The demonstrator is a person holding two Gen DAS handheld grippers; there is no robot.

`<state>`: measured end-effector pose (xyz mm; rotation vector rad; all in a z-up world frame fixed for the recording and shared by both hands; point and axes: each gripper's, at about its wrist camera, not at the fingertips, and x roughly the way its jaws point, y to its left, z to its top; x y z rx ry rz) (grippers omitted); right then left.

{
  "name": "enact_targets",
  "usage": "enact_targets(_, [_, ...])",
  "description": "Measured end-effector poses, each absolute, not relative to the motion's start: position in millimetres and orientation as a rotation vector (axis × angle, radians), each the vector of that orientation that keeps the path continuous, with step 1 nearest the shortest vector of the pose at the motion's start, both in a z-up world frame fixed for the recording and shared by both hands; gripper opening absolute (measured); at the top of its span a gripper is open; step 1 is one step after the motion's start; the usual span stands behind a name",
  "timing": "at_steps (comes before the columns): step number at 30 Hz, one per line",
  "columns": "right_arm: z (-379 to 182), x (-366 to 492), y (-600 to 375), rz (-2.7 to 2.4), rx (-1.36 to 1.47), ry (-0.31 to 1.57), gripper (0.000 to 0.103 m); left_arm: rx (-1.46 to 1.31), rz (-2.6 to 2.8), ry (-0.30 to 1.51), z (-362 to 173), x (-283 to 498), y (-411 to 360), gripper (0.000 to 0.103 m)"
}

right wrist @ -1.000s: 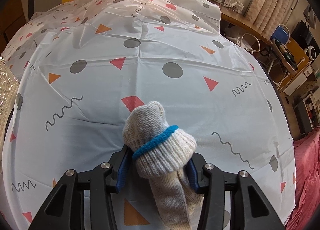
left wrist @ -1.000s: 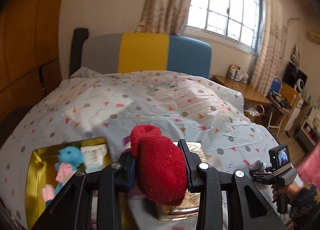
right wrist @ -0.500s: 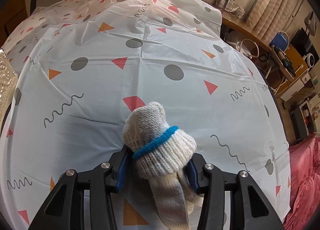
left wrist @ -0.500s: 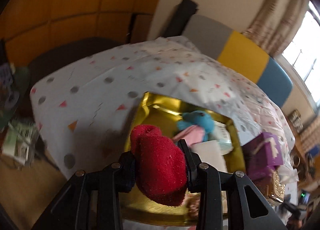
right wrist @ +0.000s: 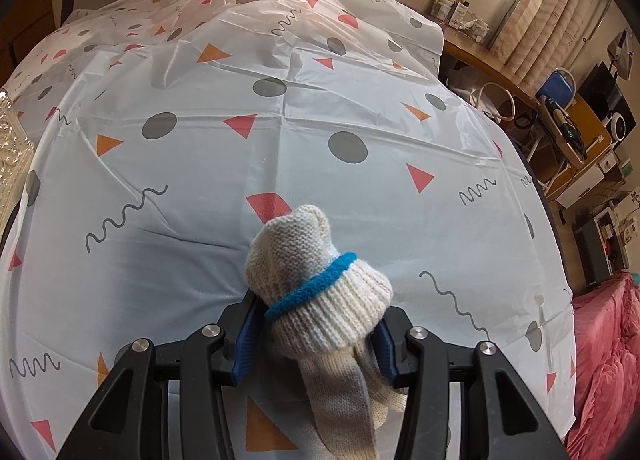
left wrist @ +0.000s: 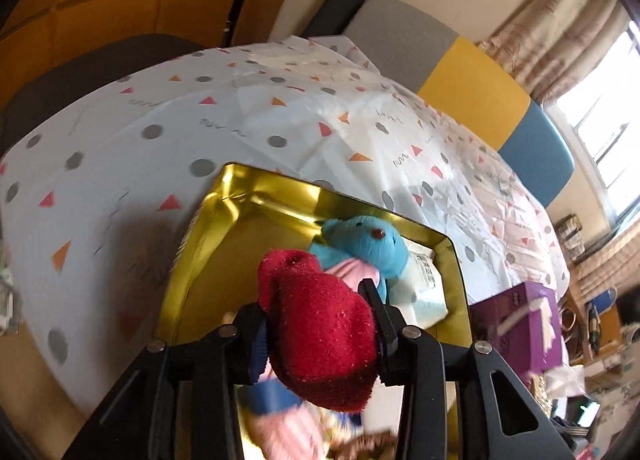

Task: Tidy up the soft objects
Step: 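Carry the red cap into the gold tray with the left tool while right holds the glove, then open the left tool to release the red cap beside the teddy bear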

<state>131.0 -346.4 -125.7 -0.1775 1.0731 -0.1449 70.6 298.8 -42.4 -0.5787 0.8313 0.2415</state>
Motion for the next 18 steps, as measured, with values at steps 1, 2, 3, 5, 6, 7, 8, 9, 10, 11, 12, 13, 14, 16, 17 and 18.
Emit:
enact_targets(1, [-126,131,-346,-0.145,-0.175,1.074,0.048,-0.583,0.244,0.841,-46,80,301,0.046])
enact_targets(2, [-126,131,-347,-0.144,-0.173,1.074,0.048,-0.584,0.243,0.849,-50,86,303,0.05])
enact_targets(3, [-126,131,-347,-0.144,-0.171,1.075,0.048,-0.575,0.247,0.87,-56,94,306,0.056])
enact_targets(5, [-126,132,-348,-0.143,-0.166,1.075,0.048,-0.558,0.3,0.902,-65,103,311,0.062])
enact_targets(6, [-126,132,-348,-0.143,-0.163,1.075,0.048,-0.542,0.313,0.911,-68,105,312,0.065])
enact_targets(7, [-126,132,-349,-0.143,-0.161,1.076,0.048,-0.519,0.331,0.922,-70,106,312,0.07])
enact_targets(8, [-126,132,-349,-0.143,-0.159,1.076,0.048,-0.512,0.356,0.925,-72,102,314,0.073])
enact_targets(9, [-126,133,-349,-0.143,-0.16,1.075,0.048,-0.519,0.361,0.922,-74,99,316,0.078])
enact_targets(10, [-126,133,-349,-0.143,-0.161,1.074,0.048,-0.521,0.366,0.917,-75,95,317,0.079])
enact_targets(11, [-126,133,-349,-0.144,-0.16,1.074,0.048,-0.505,0.396,0.91,-75,90,317,0.084])
enact_targets(12, [-126,133,-350,-0.144,-0.159,1.075,0.048,-0.481,0.435,0.898,-73,84,317,0.087])
enact_targets(13, [-126,133,-350,-0.144,-0.16,1.075,0.048,-0.475,0.436,0.888,-73,79,317,0.087])
enact_targets(14, [-126,133,-349,-0.145,-0.16,1.075,0.048,-0.47,0.433,0.883,-73,74,316,0.087])
enact_targets(16, [-126,132,-348,-0.146,-0.172,1.072,0.048,-0.437,0.445,0.869,-70,64,310,0.088])
enact_targets(17, [-126,132,-347,-0.147,-0.18,1.07,0.048,-0.41,0.452,0.86,-68,59,305,0.089])
enact_targets(18, [-126,132,-346,-0.148,-0.186,1.07,0.048,-0.391,0.454,0.844,-65,52,300,0.092])
